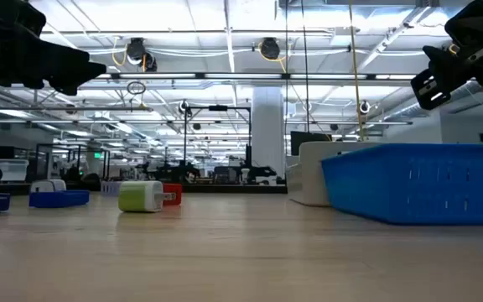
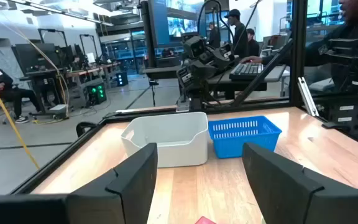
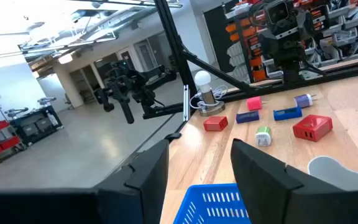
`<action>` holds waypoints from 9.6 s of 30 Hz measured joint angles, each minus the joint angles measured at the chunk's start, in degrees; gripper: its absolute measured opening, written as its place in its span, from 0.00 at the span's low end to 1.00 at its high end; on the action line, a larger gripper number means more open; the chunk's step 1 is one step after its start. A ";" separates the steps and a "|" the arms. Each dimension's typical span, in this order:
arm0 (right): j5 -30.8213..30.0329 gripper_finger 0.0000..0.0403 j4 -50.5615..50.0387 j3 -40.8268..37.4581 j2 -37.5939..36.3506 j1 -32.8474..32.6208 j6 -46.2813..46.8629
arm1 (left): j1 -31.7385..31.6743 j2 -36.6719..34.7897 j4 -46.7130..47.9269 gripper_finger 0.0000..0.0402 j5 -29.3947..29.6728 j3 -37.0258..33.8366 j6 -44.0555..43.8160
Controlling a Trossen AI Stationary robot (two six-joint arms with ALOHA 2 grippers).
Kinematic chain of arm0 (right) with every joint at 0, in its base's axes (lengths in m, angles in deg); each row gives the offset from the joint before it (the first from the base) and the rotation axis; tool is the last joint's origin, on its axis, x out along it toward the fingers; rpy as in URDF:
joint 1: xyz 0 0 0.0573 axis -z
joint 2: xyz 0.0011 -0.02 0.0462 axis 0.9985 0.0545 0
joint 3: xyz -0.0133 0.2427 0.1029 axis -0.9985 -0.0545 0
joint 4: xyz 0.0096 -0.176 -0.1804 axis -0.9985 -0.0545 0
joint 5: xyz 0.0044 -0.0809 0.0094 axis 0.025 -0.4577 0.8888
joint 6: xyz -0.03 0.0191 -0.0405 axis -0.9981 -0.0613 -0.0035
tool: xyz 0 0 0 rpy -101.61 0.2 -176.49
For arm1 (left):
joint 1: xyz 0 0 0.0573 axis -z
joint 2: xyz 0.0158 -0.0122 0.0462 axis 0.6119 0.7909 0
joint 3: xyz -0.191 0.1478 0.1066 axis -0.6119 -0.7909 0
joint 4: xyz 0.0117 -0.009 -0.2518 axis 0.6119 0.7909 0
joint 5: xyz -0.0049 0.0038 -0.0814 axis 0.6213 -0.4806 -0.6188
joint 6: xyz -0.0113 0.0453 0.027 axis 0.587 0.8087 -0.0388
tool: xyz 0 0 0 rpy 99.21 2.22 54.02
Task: Pick & Place Office items
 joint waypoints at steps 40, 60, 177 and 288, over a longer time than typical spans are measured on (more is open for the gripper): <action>0.00 0.41 0.00 -0.01 0.02 0.01 0.00 | 0.00 0.00 0.00 0.60 -0.01 0.00 0.00; 0.01 0.41 0.00 -0.01 0.01 0.02 0.00 | 0.00 -0.02 0.00 0.60 0.00 0.00 0.00; 0.00 0.41 0.02 0.00 0.02 0.01 0.02 | -23.96 52.92 22.72 0.77 21.91 29.07 -40.62; 0.02 0.41 0.02 -0.01 0.02 0.02 0.01 | -37.09 83.71 27.42 0.87 7.50 35.28 -38.45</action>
